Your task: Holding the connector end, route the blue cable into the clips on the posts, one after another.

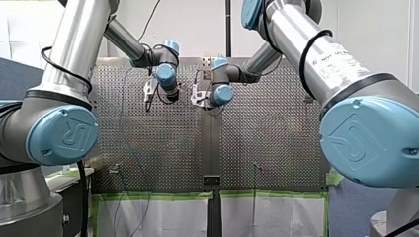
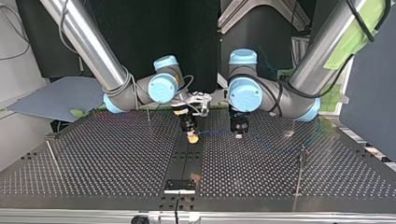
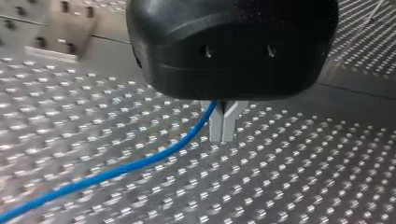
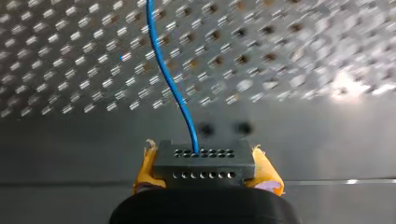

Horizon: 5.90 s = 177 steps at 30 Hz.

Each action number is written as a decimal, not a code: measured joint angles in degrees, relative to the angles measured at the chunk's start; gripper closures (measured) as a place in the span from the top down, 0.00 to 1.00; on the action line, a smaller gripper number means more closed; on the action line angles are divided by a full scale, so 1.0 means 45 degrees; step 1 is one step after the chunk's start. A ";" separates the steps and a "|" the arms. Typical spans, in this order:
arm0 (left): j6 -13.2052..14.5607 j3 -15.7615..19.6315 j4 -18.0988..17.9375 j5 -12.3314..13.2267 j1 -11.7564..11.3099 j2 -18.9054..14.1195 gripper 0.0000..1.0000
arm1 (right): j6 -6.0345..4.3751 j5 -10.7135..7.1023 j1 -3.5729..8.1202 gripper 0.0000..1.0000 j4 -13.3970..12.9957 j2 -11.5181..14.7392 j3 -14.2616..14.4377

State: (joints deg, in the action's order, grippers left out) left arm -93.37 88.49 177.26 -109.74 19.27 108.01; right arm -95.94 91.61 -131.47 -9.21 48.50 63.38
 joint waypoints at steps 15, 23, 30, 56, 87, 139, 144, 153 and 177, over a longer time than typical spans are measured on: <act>-0.0034 0.1588 -0.1869 -0.0380 0.0693 0.0396 0.00 | 0.0219 0.0102 0.0153 0.00 -0.1100 -0.0004 0.1970; -0.0082 0.2160 -0.2887 -0.0364 0.0848 0.0778 0.00 | -0.0008 0.0113 0.0380 0.00 -0.2103 -0.0023 0.2977; -0.0206 0.2201 -0.3721 -0.0425 0.1310 0.1573 0.00 | 0.0115 0.0137 0.0426 0.00 -0.2588 -0.0037 0.3881; -0.1023 0.2209 -0.6601 -0.1523 0.3313 0.4761 0.00 | -0.0163 0.0184 0.1097 0.00 -0.5350 -0.0053 0.7051; -0.1230 0.2202 -0.9419 -0.3332 0.6104 0.6101 0.00 | -0.1034 0.0184 0.2350 0.00 -0.9030 -0.0066 1.0775; -0.1902 -0.1659 -0.8922 -0.2023 0.6250 0.9119 0.00 | -0.0965 -0.0895 0.5315 0.00 -1.0058 -0.0140 1.1602; -0.2090 -0.2248 -0.8543 -0.1905 0.6290 0.9592 0.00 | -0.1034 -0.0917 0.5468 0.00 -0.9879 -0.0138 1.1598; -0.2357 -0.3426 -0.8365 -0.1611 0.6251 1.0505 0.00 | -0.0373 -0.0887 0.6303 0.00 -0.9224 -0.0140 1.1612; -0.3036 -0.5856 -0.7407 -0.1057 0.6290 1.1645 0.00 | -0.0106 -0.3052 0.7654 0.00 -0.9342 -0.0832 1.0833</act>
State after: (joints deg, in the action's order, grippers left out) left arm -107.03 62.14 143.93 -114.49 47.57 160.41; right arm -96.42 77.87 -97.03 -51.25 44.76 112.13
